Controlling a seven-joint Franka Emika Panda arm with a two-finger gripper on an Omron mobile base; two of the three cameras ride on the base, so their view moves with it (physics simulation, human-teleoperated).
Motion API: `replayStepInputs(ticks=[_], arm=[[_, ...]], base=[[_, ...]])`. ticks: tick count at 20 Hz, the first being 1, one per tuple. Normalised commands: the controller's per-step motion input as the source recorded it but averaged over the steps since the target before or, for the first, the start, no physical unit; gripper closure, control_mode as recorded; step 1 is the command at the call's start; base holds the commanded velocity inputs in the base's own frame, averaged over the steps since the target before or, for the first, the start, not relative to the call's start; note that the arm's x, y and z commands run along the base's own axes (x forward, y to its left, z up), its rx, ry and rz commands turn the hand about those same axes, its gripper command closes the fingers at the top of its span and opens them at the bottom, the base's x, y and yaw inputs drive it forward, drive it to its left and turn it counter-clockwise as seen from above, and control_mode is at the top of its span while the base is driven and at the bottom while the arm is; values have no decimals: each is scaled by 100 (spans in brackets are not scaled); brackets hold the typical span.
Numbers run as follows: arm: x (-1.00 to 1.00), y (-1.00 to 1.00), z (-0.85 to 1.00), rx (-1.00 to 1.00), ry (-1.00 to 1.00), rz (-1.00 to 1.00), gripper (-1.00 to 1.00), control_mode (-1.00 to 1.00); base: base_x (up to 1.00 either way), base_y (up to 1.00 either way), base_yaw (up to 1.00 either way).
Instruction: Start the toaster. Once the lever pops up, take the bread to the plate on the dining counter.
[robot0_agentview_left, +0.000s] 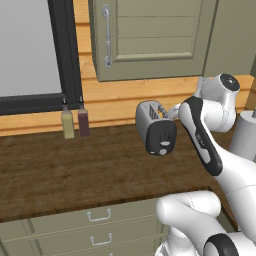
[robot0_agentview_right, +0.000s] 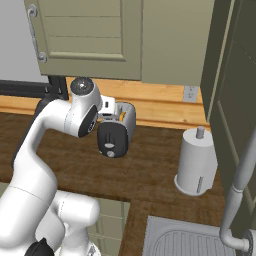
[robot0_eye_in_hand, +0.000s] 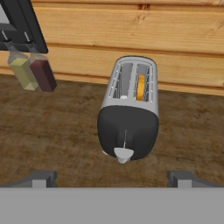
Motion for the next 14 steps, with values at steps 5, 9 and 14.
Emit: replayStepInputs(ticks=[5,9,14], arm=[[0,0,0,0,0,0,-100,-100],[0,0,0,0,0,0,-100,-100],[0,0,0,0,0,0,-100,-100]], base=[[0,0,0],[0,0,0],[0,0,0]])
